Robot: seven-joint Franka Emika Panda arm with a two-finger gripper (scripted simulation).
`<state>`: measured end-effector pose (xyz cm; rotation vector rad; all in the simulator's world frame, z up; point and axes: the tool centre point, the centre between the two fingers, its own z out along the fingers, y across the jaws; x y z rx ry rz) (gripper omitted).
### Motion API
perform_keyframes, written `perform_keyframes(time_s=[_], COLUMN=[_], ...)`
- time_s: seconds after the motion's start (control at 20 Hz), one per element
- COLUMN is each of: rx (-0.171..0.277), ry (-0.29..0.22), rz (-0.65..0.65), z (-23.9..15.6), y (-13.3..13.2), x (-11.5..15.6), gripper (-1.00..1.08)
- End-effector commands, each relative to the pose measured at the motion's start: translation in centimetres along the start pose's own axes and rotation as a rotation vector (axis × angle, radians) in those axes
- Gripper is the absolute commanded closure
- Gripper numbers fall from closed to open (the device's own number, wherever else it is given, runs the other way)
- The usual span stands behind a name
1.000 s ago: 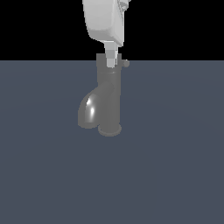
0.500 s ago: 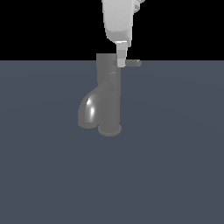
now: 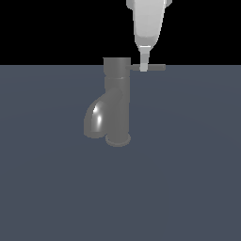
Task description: Turn on the faucet by rotating a designated handle.
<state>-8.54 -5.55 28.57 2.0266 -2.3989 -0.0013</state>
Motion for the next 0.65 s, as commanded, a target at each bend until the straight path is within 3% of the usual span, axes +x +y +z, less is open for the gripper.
perform_keyframes(time_s=[0.0, 0.6], rx=[0.002, 0.002], ry=[0.000, 0.000], rz=[0.020, 0.029], z=[0.0, 0.0], y=[-0.9, -3.7], x=[1.7, 4.8], gripper=[1.08, 1.08])
